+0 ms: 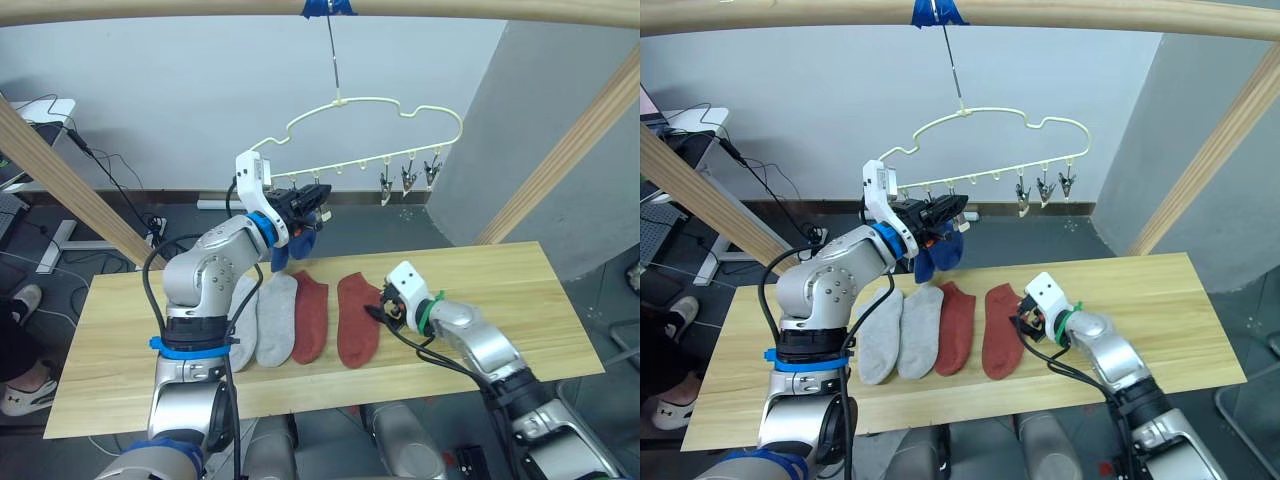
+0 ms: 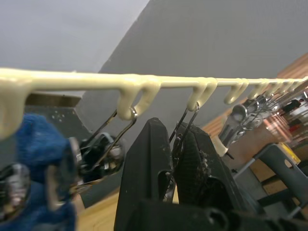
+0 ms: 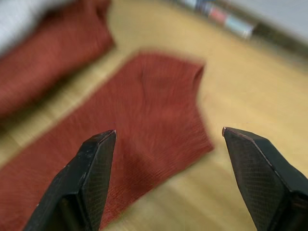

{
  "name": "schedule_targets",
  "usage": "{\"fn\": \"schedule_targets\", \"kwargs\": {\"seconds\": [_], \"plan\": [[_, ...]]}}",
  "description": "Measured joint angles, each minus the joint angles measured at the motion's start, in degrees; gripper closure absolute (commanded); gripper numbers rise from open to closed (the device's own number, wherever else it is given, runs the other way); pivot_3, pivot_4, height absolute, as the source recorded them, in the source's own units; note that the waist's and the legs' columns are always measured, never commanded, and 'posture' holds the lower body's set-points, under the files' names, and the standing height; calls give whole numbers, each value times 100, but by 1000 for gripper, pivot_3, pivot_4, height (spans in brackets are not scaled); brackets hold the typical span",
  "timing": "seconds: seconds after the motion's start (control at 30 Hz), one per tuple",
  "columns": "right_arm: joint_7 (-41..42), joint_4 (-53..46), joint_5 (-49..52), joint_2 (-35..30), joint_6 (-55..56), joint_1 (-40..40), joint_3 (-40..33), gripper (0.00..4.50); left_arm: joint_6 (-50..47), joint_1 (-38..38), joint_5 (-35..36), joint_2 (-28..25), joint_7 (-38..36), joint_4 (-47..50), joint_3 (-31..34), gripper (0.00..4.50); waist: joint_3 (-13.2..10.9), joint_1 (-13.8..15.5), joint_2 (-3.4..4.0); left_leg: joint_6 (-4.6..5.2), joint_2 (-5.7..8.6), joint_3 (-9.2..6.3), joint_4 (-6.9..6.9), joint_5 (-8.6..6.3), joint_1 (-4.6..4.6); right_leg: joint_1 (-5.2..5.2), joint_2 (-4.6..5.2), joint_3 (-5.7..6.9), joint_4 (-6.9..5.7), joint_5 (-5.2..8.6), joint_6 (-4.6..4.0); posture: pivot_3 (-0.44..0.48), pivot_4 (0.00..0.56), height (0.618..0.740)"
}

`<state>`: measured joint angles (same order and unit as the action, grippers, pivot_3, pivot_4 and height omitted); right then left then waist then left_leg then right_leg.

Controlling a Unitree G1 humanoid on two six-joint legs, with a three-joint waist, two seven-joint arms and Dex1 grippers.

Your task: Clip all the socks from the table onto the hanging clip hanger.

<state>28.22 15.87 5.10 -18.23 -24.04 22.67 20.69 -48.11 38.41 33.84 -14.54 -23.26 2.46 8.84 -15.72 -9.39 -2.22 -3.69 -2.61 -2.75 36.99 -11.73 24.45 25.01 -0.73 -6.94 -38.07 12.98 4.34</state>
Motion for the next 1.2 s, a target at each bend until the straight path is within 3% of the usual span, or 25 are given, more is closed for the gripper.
{"fn": "schedule_targets", "kwargs": {"seconds": [0.23, 0.27, 0.33, 0.6, 0.63, 0.83, 1.2], "plan": [[53, 356, -307, 76, 330, 128, -84, 790, -233, -65, 130, -50, 22, 166, 49, 4314, 4, 21, -1, -1, 2, -1, 3, 1, -15, -18, 2, 0, -2, -1, 2, -121, 214, 740], [60, 358, -323, 95, 332, 121, -100, 973, -256, -67, 138, -49, 23, 176, 49, 4314, 4, 24, -1, -1, 2, -1, 3, 1, -19, -23, 2, 0, -2, -1, 2, -121, 214, 740], [90, 389, -376, 142, 348, 113, -133, 1421, -270, -103, 149, -52, 26, 207, 51, 4314, 4, 29, -1, -2, 2, 0, 0, 0, -38, -40, 2, -1, 2, -1, 2, -119, 212, 740], [261, 509, -662, 208, 657, 58, -81, 4288, -270, -160, 152, -106, 19, 251, 51, 4314, 4, 7, -1, -2, 2, 0, 0, 0, -67, -75, 1, -1, 9, 0, 2, -130, 217, 740], [279, 509, -693, 195, 713, 38, -81, 4438, -269, -161, 152, -106, 16, 251, 51, 4314, 4, 7, -1, -2, 2, 0, 0, 0, -68, -76, 1, -1, 10, 0, 2, -146, 218, 740], [358, 177, -787, 92, 827, -270, -179, 4438, -417, -153, 342, -71, 20, 224, 100, 4314, 4, 1, -1, -2, 2, -1, -2, 0, -66, -75, 2, 0, 12, 1, 3, -155, 224, 740], [1189, -3169, 537, -209, 58, -939, -706, 4438, -1711, 212, 1669, 226, 663, -310, 1226, 4314, 3, -24, -2, -3, 0, -10, -3, -1, -67, -74, -5, 3, 13, 2, 3, -156, 233, 740]]}}
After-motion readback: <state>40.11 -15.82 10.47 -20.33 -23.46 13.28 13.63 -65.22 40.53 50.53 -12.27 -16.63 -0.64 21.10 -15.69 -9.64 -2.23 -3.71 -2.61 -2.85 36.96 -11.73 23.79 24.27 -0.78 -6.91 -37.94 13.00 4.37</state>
